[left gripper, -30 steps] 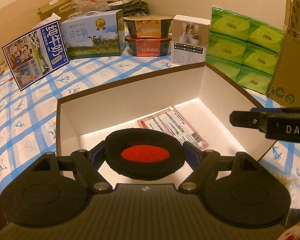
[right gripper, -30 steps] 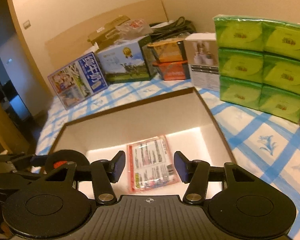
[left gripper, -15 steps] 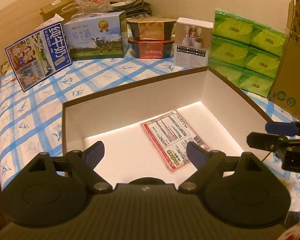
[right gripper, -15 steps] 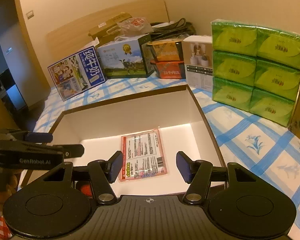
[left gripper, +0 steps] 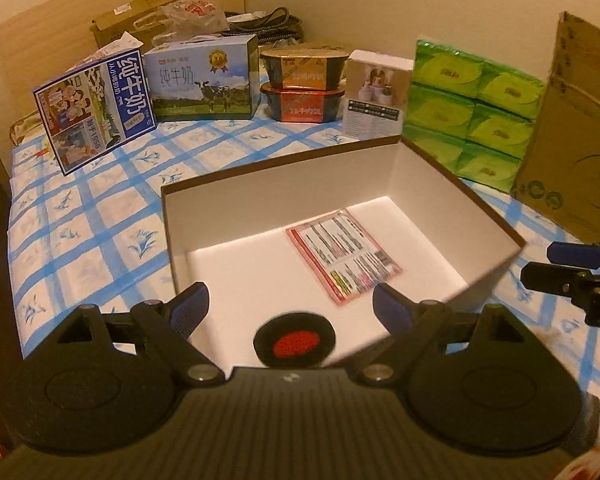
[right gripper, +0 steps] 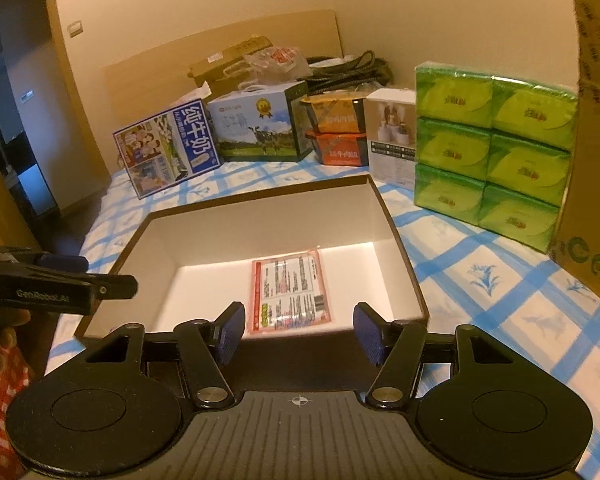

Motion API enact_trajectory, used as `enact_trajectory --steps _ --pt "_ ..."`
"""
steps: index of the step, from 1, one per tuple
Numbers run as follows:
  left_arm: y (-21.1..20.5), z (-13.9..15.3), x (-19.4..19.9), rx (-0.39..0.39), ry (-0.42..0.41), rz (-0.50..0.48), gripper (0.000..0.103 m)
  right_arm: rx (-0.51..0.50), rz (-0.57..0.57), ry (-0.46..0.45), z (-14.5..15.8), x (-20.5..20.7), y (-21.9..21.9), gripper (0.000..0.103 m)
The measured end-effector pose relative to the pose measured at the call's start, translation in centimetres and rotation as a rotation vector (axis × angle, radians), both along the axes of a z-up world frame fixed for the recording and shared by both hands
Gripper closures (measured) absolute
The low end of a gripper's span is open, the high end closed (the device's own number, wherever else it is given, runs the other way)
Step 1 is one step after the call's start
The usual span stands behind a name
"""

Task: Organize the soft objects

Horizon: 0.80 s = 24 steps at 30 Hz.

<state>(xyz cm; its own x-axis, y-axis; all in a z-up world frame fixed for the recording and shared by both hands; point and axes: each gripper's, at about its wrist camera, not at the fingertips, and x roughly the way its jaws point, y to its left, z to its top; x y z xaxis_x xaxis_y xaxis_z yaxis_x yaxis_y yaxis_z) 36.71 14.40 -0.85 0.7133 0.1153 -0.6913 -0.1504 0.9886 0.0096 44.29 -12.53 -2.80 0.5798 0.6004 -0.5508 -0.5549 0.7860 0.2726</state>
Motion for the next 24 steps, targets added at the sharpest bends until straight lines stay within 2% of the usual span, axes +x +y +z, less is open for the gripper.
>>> enact_trajectory --steps 9,15,24 --pt "-0.8 2.1 -7.2 -0.034 -0.038 -0.006 0.015 0.003 -0.041 0.001 1.2 -6.6 -4.1 0.043" --pt "-1.9 3.2 -11.0 -0.012 -0.056 -0.021 0.015 0.003 -0.074 0.029 1.5 -10.6 -6.4 0.043" --pt "-3.4 3.1 -15.3 -0.032 -0.041 -0.040 0.015 0.018 -0.116 0.091 1.3 -14.8 -8.9 0.043"
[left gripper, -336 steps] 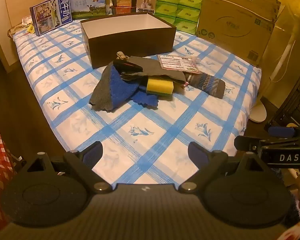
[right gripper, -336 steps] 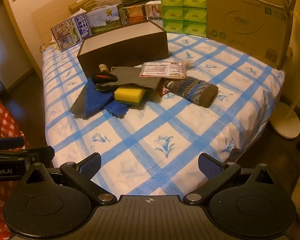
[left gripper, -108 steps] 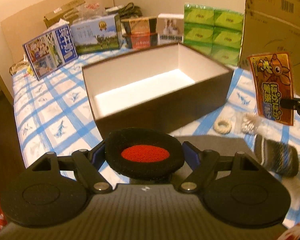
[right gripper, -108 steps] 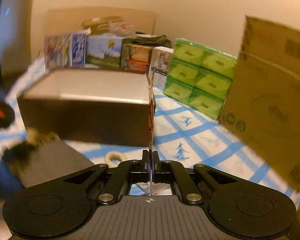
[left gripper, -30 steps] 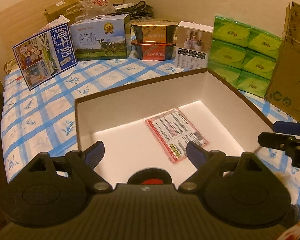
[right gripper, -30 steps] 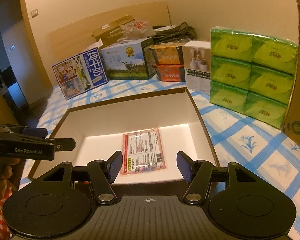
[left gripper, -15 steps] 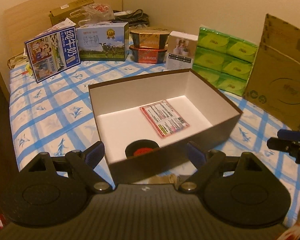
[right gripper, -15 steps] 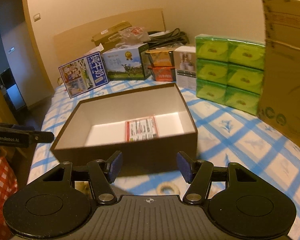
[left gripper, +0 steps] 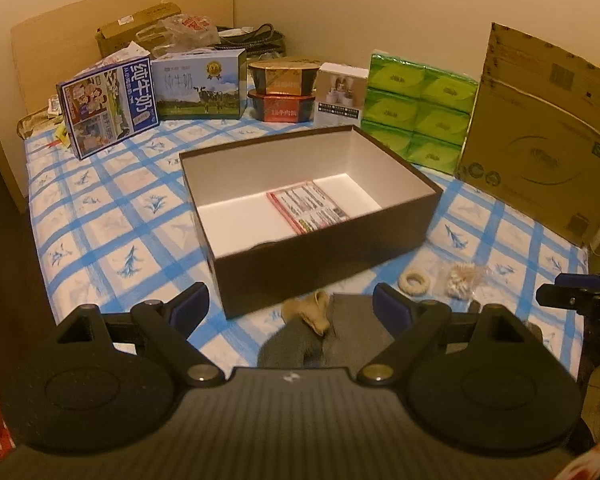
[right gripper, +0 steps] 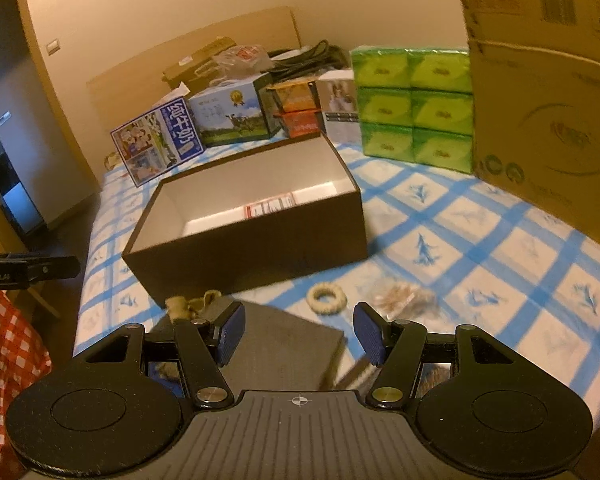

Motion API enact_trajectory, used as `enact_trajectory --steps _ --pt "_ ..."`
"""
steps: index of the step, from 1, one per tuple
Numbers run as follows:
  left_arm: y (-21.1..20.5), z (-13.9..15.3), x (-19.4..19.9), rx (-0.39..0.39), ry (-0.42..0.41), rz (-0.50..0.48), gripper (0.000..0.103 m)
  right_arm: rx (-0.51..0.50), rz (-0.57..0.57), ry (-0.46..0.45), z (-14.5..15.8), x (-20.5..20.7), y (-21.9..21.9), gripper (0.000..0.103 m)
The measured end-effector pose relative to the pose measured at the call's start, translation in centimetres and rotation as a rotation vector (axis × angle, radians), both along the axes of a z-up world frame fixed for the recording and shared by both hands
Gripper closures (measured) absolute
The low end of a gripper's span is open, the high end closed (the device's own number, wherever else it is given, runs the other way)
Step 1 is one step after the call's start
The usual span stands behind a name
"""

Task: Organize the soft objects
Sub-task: 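Move both tools back to the pile of cloths beside the box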

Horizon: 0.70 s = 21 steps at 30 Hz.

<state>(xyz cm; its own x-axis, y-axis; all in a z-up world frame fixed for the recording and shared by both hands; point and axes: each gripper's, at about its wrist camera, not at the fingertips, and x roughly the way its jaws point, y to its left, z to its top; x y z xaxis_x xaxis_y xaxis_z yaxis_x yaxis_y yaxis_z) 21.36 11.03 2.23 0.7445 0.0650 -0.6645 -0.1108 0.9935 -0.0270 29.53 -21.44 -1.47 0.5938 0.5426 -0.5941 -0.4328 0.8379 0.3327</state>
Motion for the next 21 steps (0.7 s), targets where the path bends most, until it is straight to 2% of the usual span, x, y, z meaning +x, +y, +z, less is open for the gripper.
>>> enact_trajectory --steps 12,21 --pt "-1.6 -2.6 -3.5 -0.031 0.077 -0.015 0.016 -0.030 0.011 0.027 -1.5 -4.9 -1.3 0.043" --pt "-3.4 -4.1 -3.6 -0.013 0.107 -0.043 0.018 -0.081 -0.002 0.048 -3.1 -6.5 -2.0 0.043"
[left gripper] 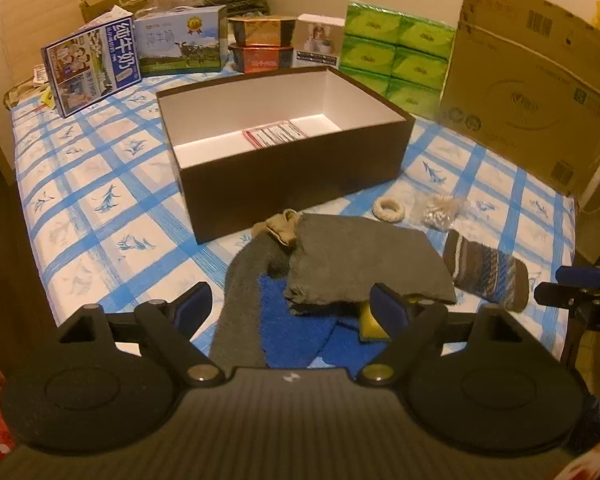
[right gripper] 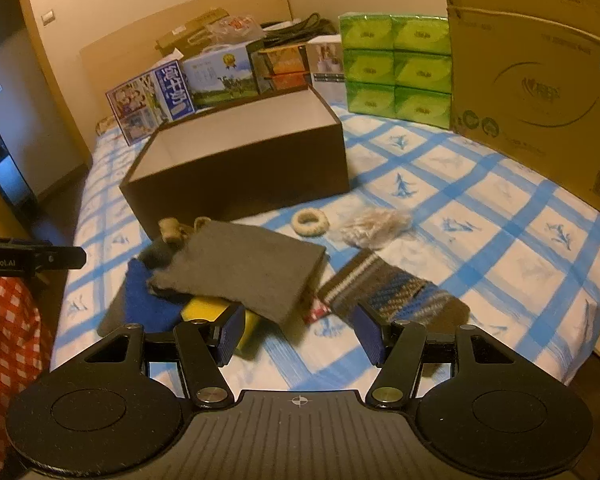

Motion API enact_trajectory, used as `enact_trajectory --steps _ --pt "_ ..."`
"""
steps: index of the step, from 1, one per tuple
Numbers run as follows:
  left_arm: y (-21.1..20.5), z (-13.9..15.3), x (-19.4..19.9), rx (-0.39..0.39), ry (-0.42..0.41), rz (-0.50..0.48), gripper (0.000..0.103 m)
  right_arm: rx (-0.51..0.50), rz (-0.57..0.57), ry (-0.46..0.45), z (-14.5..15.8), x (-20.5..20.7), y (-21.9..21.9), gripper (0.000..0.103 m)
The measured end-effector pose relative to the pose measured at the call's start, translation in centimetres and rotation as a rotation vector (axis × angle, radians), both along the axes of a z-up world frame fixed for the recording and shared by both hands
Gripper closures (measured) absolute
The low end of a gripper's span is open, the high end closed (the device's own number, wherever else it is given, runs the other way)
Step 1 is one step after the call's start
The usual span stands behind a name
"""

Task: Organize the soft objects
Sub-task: 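Move both tools back to the pile of cloths beside the box, then grasp the grey felt cloth with the left tool and lift it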

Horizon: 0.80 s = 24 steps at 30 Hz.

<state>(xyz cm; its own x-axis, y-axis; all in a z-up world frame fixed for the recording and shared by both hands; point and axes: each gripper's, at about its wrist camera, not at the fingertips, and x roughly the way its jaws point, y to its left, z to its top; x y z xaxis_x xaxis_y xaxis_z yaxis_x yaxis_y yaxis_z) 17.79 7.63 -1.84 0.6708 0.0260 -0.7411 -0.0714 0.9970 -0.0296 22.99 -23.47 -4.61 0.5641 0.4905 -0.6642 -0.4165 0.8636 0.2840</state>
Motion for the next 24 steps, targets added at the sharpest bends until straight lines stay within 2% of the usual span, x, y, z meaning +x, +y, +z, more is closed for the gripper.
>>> enact_trajectory --steps 10,16,24 --pt "-2.5 -2.6 1.0 0.067 0.027 -0.077 0.021 -0.022 0.002 0.017 -1.2 0.0 -0.2 0.043" --pt "-3.7 -5.0 2.3 0.199 0.026 -0.158 0.026 -0.022 -0.006 0.045 -2.0 0.4 -0.2 0.043" --pt "-5.3 -8.9 4.0 0.400 0.025 -0.313 0.027 -0.031 -0.023 0.084 -3.2 1.4 -0.4 0.043"
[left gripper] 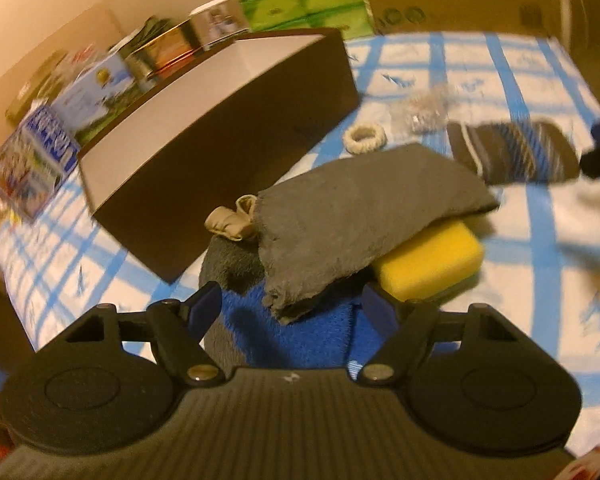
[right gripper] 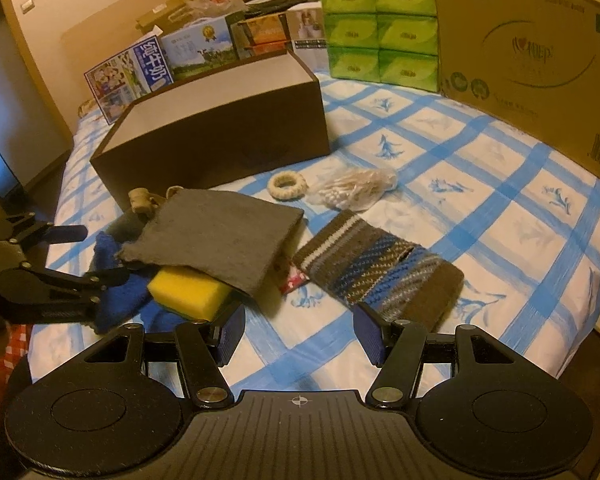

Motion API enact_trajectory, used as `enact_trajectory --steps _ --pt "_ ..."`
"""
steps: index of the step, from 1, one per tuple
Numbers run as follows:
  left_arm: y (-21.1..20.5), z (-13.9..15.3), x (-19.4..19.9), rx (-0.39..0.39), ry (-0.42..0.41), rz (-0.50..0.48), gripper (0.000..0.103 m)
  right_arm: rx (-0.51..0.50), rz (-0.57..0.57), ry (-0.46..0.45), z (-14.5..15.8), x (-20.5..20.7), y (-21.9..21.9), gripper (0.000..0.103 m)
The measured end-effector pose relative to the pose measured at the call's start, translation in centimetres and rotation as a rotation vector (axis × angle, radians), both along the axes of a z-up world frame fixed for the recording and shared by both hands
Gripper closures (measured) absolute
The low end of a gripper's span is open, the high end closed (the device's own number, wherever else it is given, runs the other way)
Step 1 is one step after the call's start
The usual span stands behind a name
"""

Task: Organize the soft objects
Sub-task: 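Grasp the grey felt cloth with the left tool and lift it, then grasp the yellow sponge with right tool while left tool holds the grey cloth up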

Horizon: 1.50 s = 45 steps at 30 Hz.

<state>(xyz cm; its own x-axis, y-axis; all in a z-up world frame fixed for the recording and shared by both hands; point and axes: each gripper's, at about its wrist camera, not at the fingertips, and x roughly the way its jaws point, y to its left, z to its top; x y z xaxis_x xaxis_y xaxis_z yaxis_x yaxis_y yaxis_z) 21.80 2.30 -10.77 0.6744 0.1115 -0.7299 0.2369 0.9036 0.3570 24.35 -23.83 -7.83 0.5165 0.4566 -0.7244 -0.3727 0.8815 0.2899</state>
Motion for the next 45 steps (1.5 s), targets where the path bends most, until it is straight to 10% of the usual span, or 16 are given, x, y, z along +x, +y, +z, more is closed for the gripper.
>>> enact_trajectory --steps 10,22,36,45 --pt "-1.8 -3.2 1.5 0.173 -0.044 -0.194 0.031 -0.011 -0.010 0.039 -1.3 0.9 0.1 0.043" --pt "-2.6 -4.7 2.1 0.249 -0.071 -0.376 0.088 -0.017 -0.056 0.067 -2.0 1.6 -0.7 0.043" --pt "1.7 6.0 2.0 -0.309 -0.165 -0.107 0.098 -0.006 -0.044 0.035 -1.1 1.0 0.1 0.043" --pt "5.2 10.3 -2.8 -0.384 -0.246 0.046 0.098 0.028 -0.008 -0.005 0.4 0.7 1.7 0.043"
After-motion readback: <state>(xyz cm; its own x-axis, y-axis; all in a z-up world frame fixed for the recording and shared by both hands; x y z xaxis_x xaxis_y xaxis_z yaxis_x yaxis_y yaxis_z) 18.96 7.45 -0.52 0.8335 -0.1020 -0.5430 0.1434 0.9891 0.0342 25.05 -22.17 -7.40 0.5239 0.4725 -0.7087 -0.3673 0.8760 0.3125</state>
